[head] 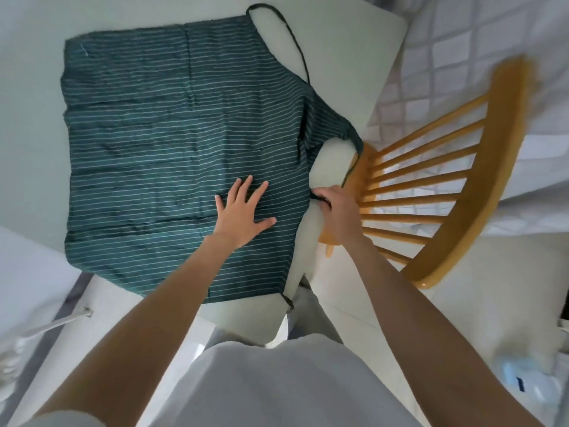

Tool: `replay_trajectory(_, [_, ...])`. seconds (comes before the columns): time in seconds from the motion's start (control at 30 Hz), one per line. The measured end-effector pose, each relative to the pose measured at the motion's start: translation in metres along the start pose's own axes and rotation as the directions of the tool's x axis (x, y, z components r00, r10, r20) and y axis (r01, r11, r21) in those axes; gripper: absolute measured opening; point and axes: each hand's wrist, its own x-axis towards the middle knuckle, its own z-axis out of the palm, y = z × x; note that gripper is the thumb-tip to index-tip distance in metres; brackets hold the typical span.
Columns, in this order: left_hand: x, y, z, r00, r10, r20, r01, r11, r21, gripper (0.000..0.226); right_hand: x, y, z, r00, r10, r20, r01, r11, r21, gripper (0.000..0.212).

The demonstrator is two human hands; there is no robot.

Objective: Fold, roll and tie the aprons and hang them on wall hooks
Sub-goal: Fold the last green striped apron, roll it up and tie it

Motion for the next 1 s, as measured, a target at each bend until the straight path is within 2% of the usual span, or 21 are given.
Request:
replay_trajectory(0.07, [0.0,0.001,0.0,1.0,-0.025,-0.008,0.025,1.0,-0.008,0.082,0.004,0.01,-0.019,0.996,-0.047,-0.073,0.048,0.999,0.009,0.025])
replay_trajectory(0.17, [0.003,0.001,0.0,0.998,-0.041,-0.037,0.039,0.997,-0.063,0.081,0.003,0.029,-0.065,0.961,0.059,-0.269,-0.059,0.998,0.009,0.025])
replay_trajectory(0.23, [0.003,0.0,0.0,0.999,-0.042,-0.034,0.04,0.997,-0.06,0.082,0.001,0.046,-0.092,0.941,0.083,-0.329,-0.119,0.989,-0.092,0.024])
replay_trajectory(0.3, [0.002,-0.001,0.002,0.999,-0.05,-0.018,0.05,0.998,-0.034,0.082,0.001,0.062,-0.105,0.962,0.117,-0.248,-0.181,0.951,-0.253,0.023])
replay_trajectory(0.37, [0.004,0.003,0.001,0.996,-0.074,-0.047,0.073,0.997,-0.029,0.076,0.007,0.075,-0.107,0.978,0.168,-0.124,-0.199,0.929,-0.313,0.022])
replay_trajectory(0.4, [0.005,0.007,0.0,0.992,-0.079,-0.094,0.077,0.997,-0.033,0.068,0.011,0.077,-0.106,0.981,0.167,-0.096,-0.188,0.938,-0.292,0.022])
replay_trajectory(0.47, [0.011,0.016,-0.003,0.978,-0.079,-0.196,0.074,0.997,-0.033,0.057,0.023,0.073,-0.102,0.993,0.071,-0.096,-0.09,0.975,-0.205,0.023])
replay_trajectory(0.5, [0.014,0.02,-0.004,0.973,-0.07,-0.22,0.066,0.997,-0.028,0.056,0.029,0.066,-0.097,0.995,0.014,-0.098,-0.028,0.989,-0.145,0.025])
replay_trajectory(0.57, [0.024,0.031,-0.005,0.981,-0.071,-0.182,0.07,0.997,-0.01,0.068,0.048,0.053,-0.084,0.993,-0.099,-0.062,0.094,0.993,-0.075,0.033])
replay_trajectory(0.67, [0.037,0.046,-0.003,0.994,-0.107,-0.028,0.108,0.992,0.058,0.091,0.079,0.045,-0.059,0.96,-0.208,0.187,0.248,0.942,-0.226,0.058])
replay_trajectory(0.73, [0.041,0.051,0.002,0.993,-0.115,0.038,0.111,0.989,0.101,0.1,0.099,0.054,-0.051,0.922,-0.117,0.368,0.257,0.897,-0.359,0.086])
replay_trajectory(0.77, [0.042,0.051,0.004,0.993,-0.112,0.045,0.107,0.988,0.11,0.101,0.107,0.062,-0.053,0.907,-0.073,0.414,0.253,0.881,-0.399,0.097])
replay_trajectory(0.87, [0.036,0.047,0.008,0.997,-0.057,0.044,0.051,0.991,0.125,0.097,0.121,0.076,-0.069,0.893,-0.022,0.45,0.236,0.873,-0.426,0.112])
replay_trajectory(0.93, [0.032,0.042,0.01,0.999,0.017,0.037,-0.021,0.995,0.099,0.089,0.12,0.078,-0.078,0.904,-0.012,0.428,0.215,0.877,-0.43,0.112])
replay_trajectory(1.0, [0.024,0.03,0.009,0.996,0.087,-0.03,-0.087,0.996,-0.01,0.077,0.113,0.07,-0.08,0.925,-0.062,0.375,0.223,0.888,-0.403,0.105])
